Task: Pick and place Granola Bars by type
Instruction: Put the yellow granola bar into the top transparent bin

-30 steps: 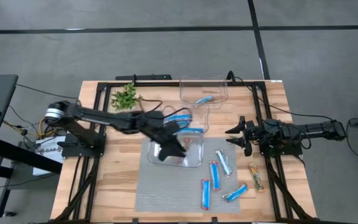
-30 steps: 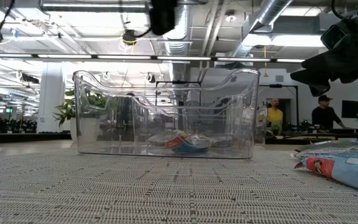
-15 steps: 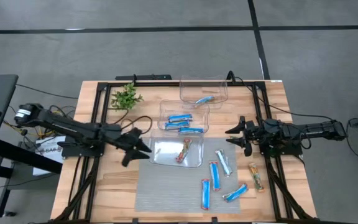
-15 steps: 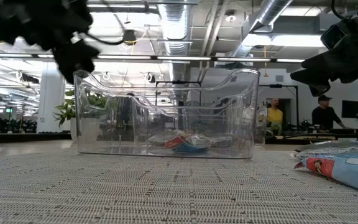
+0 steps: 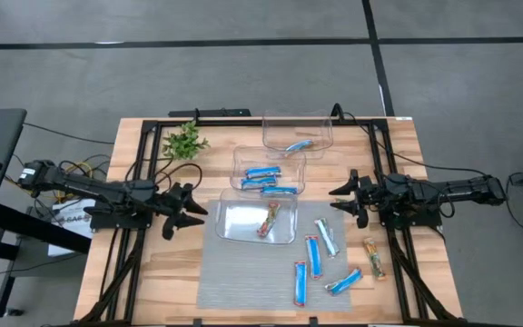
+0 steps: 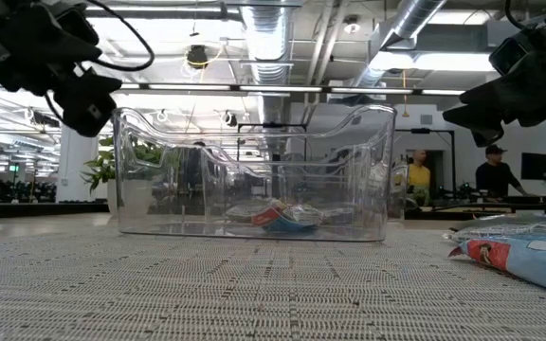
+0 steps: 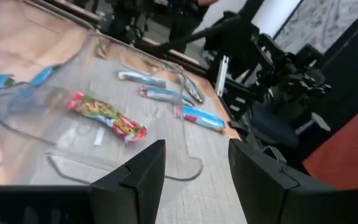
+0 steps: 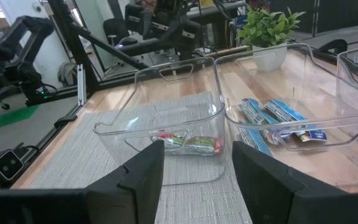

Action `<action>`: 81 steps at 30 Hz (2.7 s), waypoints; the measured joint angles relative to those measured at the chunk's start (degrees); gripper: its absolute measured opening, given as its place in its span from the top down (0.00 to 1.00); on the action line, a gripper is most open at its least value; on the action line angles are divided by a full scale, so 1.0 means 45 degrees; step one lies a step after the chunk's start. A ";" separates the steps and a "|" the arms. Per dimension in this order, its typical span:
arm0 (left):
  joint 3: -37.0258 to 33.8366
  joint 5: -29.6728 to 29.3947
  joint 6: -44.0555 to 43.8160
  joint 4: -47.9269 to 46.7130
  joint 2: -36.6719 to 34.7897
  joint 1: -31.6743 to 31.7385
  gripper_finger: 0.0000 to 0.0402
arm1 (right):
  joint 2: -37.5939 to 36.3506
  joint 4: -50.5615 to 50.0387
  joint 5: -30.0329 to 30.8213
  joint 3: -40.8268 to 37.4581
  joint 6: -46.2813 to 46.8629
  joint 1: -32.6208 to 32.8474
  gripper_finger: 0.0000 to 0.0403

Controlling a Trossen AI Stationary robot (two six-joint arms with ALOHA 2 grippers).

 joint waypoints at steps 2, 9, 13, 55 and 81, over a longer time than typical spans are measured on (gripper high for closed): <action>-0.0279 -0.0270 0.0018 -0.0017 -0.0416 0.0000 0.58 | -0.0004 0.0000 0.0000 0.0005 0.0000 0.0000 0.54; -0.0824 -0.1006 0.0700 0.0029 -0.1727 0.0000 0.58 | 0.0000 0.0005 -0.0002 0.0002 0.0000 0.0000 0.54; -0.0943 -0.1179 0.1002 -0.0064 -0.2502 0.0009 0.58 | -0.0001 0.0001 0.0000 0.0001 0.0000 0.0001 0.54; -0.0943 -0.1129 0.4152 -0.3668 -0.5936 0.0447 0.58 | -0.0004 0.0002 -0.0003 0.0000 0.0000 0.0001 0.54; -0.0943 -0.1128 0.4195 -0.3678 -0.5936 0.0442 0.58 | 0.0475 -0.1539 -0.0710 0.2183 0.8935 0.0005 0.54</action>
